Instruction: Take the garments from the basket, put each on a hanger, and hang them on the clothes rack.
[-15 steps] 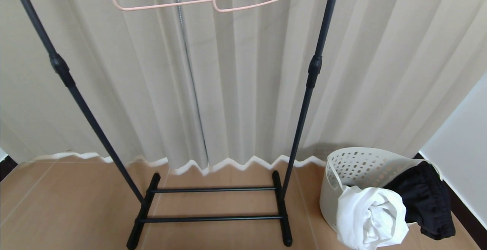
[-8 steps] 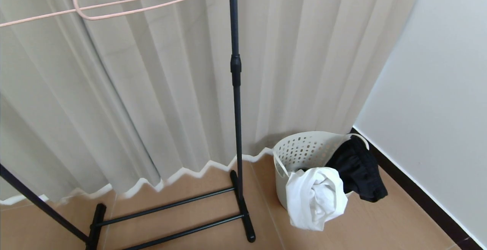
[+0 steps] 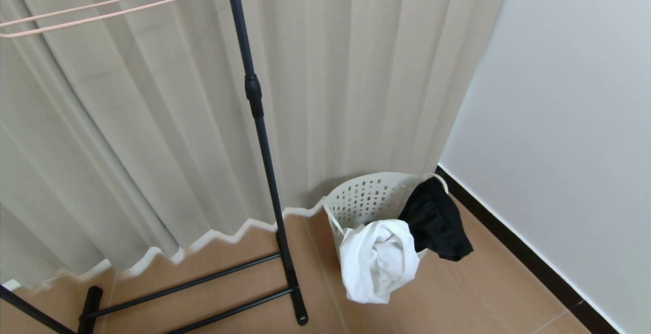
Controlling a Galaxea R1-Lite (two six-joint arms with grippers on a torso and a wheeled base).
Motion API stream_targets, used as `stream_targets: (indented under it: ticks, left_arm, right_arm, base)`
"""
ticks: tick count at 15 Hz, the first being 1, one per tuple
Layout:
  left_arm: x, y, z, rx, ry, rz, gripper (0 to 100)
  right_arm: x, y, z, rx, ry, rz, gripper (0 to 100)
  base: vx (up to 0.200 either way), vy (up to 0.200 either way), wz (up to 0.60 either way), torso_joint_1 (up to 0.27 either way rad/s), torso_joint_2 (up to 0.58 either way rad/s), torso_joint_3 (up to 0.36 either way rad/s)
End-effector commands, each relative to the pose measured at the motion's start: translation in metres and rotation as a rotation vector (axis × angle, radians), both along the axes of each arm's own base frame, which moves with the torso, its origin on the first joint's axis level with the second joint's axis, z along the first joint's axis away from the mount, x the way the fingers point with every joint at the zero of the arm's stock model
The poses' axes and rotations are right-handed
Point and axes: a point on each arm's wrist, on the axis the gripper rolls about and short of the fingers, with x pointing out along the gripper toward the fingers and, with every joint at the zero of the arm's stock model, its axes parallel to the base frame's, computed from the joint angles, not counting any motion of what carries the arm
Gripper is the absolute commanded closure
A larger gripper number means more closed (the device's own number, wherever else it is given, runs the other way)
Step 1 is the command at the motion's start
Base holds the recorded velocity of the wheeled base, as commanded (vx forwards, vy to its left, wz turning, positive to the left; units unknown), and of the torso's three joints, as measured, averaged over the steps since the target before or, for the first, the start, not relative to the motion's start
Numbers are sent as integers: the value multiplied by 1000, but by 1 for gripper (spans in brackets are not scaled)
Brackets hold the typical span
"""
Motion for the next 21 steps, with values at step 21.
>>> stream_targets:
  ticks: [21]
  left_arm:
    - [0,0,0,-4,0,4,0]
  right_arm:
    - [0,0,0,5,-2,-2,0]
  base:
    - [10,-19,0,0,1,-43]
